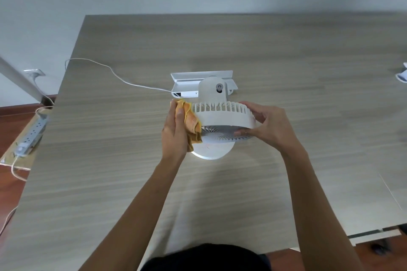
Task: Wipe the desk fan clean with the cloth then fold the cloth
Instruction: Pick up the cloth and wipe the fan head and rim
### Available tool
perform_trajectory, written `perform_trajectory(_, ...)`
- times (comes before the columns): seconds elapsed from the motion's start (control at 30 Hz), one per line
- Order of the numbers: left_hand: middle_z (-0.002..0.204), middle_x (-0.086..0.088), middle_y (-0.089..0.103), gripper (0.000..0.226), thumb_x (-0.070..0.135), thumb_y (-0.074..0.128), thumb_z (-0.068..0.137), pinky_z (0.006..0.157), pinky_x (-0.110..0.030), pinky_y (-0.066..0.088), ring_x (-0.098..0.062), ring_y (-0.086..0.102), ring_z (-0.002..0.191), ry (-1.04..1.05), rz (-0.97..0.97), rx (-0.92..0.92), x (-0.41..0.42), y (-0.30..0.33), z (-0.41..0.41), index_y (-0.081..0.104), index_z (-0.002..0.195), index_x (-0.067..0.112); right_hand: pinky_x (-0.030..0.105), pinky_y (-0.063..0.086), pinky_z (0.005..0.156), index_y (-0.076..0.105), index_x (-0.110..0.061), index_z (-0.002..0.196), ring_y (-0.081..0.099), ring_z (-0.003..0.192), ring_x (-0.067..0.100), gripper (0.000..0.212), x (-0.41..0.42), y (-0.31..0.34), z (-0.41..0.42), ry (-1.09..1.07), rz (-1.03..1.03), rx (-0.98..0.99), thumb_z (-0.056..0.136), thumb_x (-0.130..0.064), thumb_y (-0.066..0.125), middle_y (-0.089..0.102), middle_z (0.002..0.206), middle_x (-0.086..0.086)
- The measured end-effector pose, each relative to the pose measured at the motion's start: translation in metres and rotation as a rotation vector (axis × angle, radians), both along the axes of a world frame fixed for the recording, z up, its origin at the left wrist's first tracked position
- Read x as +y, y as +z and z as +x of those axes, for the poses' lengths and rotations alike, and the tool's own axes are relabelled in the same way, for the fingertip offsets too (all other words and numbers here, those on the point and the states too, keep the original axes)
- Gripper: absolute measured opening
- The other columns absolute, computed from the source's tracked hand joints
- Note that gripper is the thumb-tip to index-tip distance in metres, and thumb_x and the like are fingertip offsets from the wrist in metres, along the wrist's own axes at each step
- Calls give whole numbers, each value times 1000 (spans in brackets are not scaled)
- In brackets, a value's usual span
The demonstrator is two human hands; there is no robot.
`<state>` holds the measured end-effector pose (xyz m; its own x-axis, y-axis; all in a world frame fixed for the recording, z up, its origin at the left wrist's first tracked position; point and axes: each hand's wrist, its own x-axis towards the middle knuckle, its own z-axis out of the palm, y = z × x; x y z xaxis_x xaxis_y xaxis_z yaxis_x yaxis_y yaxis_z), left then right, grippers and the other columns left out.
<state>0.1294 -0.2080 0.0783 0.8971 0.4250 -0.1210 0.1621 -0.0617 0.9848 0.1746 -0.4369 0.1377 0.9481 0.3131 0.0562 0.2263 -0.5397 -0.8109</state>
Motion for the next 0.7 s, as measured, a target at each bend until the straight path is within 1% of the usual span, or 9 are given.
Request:
perform_trajectory(0.07, 148, 3, 47, 62, 56, 30, 95, 113, -36, 34, -13, 44, 135, -5, 164, -47, -8, 8, -1, 34, 150, 27, 36, 52, 99, 62, -61, 106, 67, 107, 3, 70, -2, 3, 1, 5, -18, -4, 52, -30, 94, 69, 98, -34)
perform_trajectory(0.13, 153, 2, 41, 64, 55, 27, 94, 109, -33, 33, -17, 40, 138, -26, 354, -83, -14, 16, -2, 29, 152, 26, 38, 51, 100, 60, -63, 105, 66, 108, 3, 71, -2, 5, 2, 7, -20, -7, 52, -30, 94, 67, 100, -36)
perform_trajectory(0.2, 156, 0, 35, 67, 57, 25, 94, 111, -38, 32, -20, 34, 142, -42, 500, -105, -20, 21, -2, 26, 153, 25, 40, 52, 99, 60, -60, 108, 68, 109, 8, 71, -1, 5, 3, 20, -22, -19, 52, -32, 94, 67, 104, -32)
perform_trajectory(0.3, 157, -4, 33, 70, 57, 26, 95, 118, -40, 24, -22, 26, 147, -68, 673, -191, -27, 27, -1, 30, 152, 16, 46, 53, 96, 66, -49, 116, 69, 109, 18, 71, -1, 2, 6, 21, -23, -33, 50, -43, 91, 74, 110, -14)
perform_trajectory(0.4, 155, -9, 36, 70, 55, 30, 97, 118, -45, 24, -27, 29, 145, -112, 870, -278, -35, 30, 3, 35, 149, 9, 42, 54, 96, 66, -30, 125, 68, 109, 11, 76, -2, 0, 8, 17, -32, -29, 53, -36, 93, 70, 114, -13)
perform_trajectory(0.47, 153, -12, 38, 71, 57, 36, 96, 116, -48, 26, -30, 32, 143, -139, 986, -314, -40, 35, 6, 39, 147, 7, 38, 55, 95, 66, -23, 125, 67, 107, 4, 75, -3, 0, 8, 8, -36, -33, 55, -31, 92, 67, 114, -15)
perform_trajectory(0.53, 154, -13, 38, 79, 64, 38, 92, 118, -46, 23, -30, 32, 143, -186, 1085, -318, -44, 41, 7, 38, 147, 8, 36, 56, 94, 67, -21, 124, 68, 104, 1, 73, -3, 1, 9, -1, -37, -19, 56, -32, 89, 68, 114, -15)
perform_trajectory(0.6, 154, -14, 37, 87, 72, 36, 88, 119, -44, 20, -30, 31, 144, -227, 1159, -307, -46, 43, 9, 37, 148, 8, 36, 56, 94, 67, -19, 125, 68, 104, 2, 72, -3, 2, 9, -5, -48, -10, 57, -32, 88, 70, 117, -8)
perform_trajectory(0.7, 152, -15, 40, 87, 73, 32, 89, 118, -46, 23, -31, 36, 142, -282, 1239, -335, -42, 43, 13, 40, 146, 7, 35, 56, 94, 67, -20, 125, 68, 106, 3, 73, -4, 1, 9, 5, -52, -11, 56, -37, 88, 72, 118, -4)
